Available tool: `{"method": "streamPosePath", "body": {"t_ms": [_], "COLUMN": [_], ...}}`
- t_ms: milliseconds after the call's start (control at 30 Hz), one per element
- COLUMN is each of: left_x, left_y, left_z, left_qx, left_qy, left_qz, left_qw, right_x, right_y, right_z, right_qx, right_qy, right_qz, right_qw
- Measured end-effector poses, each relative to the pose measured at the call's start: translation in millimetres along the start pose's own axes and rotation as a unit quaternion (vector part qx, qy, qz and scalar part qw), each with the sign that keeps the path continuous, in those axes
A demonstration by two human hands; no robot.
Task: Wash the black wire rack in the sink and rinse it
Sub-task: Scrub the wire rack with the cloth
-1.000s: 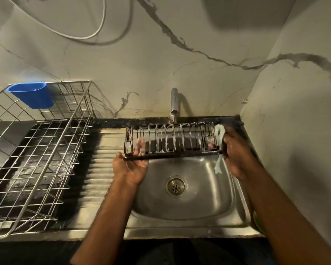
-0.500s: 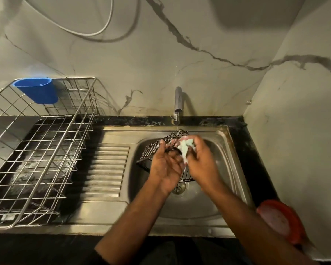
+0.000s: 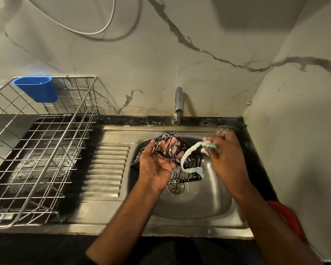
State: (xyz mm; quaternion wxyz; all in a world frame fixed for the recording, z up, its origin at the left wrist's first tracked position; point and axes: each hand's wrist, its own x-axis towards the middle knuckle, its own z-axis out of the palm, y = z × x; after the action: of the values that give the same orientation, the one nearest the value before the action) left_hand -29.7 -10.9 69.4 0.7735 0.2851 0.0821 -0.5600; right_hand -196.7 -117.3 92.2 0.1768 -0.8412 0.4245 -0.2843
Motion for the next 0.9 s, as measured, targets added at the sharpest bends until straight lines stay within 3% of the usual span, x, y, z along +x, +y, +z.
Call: {"method": "streamPosePath", "body": {"t_ms": [133,367,600,700,833,900], "left_x": [2.1,-3.6,-6.3,-7.7,-7.7,-8.2], "left_y": [-1.8,-6.7,-4.5,-3.9,-6.2,-8.0], "left_z": [0.0,8.3,14.4,12.6,14.0,16.9], "left_qx": [0.016,0.063,0.069,0.068,0.053,0.044], "left_qy": [-0.024,-0.033,-0.005,-0.022,-0.020,-0.021], "left_qz": [0.015,-0.003,-0.012,-0.007,-0.002,-0.001], "left_qw": [0.999,0.997,0.998,0.997,0.998,0.999], "right_x": [-6.8,-4.1,9.1,10.2,2.1,-3.8], "right_y": [0.6,-29.6,-47.0,-30.8,-7.0,-0.2], "right_z": [8.0,-0.6,-5.2,-8.7,-9.9,-8.6], "right_qx": [0.034,0.084,0.240,0.357,0.551,0.526], "right_qy": [-0.064,-0.041,-0.022,-0.006,-0.045,-0.038], "right_qz": [-0.001,-0.029,-0.021,0.045,0.144,0.141], "right_qw": [0.997,0.995,0.970,0.933,0.821,0.838]}}
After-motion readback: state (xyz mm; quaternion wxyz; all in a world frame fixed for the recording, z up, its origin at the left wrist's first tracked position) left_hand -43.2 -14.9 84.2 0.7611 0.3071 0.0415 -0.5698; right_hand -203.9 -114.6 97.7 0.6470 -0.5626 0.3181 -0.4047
